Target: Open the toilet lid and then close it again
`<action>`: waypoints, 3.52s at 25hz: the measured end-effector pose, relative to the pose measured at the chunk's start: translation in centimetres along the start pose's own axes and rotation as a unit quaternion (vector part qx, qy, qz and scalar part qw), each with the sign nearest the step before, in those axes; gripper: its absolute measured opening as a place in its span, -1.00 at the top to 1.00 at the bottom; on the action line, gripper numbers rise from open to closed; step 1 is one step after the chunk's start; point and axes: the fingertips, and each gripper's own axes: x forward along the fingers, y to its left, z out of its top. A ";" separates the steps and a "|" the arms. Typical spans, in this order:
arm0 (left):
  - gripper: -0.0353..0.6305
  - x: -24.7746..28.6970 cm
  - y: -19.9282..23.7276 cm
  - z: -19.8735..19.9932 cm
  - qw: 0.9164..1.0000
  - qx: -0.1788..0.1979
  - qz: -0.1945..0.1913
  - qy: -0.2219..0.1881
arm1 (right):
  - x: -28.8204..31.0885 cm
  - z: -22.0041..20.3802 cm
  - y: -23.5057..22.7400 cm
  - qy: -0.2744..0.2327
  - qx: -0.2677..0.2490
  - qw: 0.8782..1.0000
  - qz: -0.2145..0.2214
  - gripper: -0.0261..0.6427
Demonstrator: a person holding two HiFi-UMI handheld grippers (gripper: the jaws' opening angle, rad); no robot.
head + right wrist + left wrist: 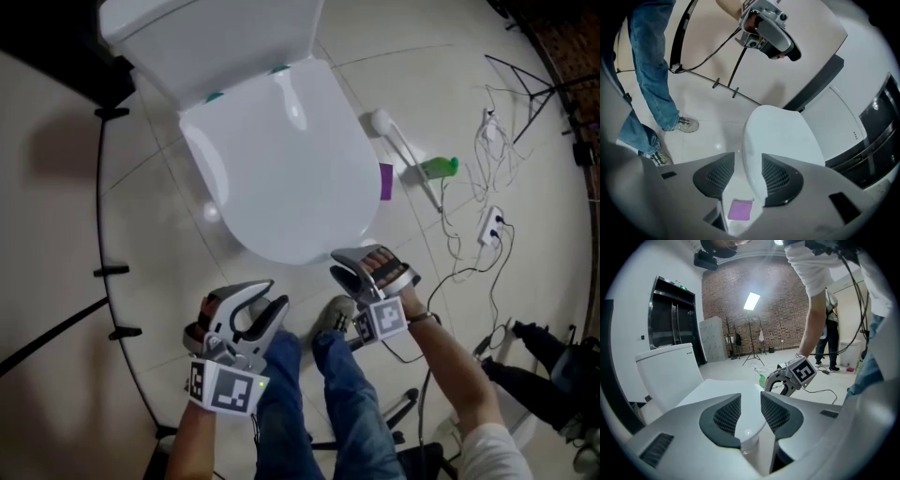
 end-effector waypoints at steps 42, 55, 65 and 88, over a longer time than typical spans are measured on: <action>0.60 2.7 5.5 5.4 0.953 0.288 0.086 0.038 | -13.8 6.7 -14.5 -0.101 0.067 0.969 -0.215 0.58; 0.65 -2.0 35.4 18.0 0.980 0.063 0.188 0.003 | -27.2 8.4 -16.9 -0.039 0.258 0.941 -0.213 0.58; 0.63 -0.1 45.7 17.4 0.987 -0.028 0.157 0.034 | -27.7 11.2 -17.0 -0.022 0.345 0.912 -0.221 0.58; 0.52 -20.0 16.6 33.5 0.969 -0.126 0.084 -0.196 | -38.2 15.9 -33.8 -0.251 0.461 0.826 -0.205 0.54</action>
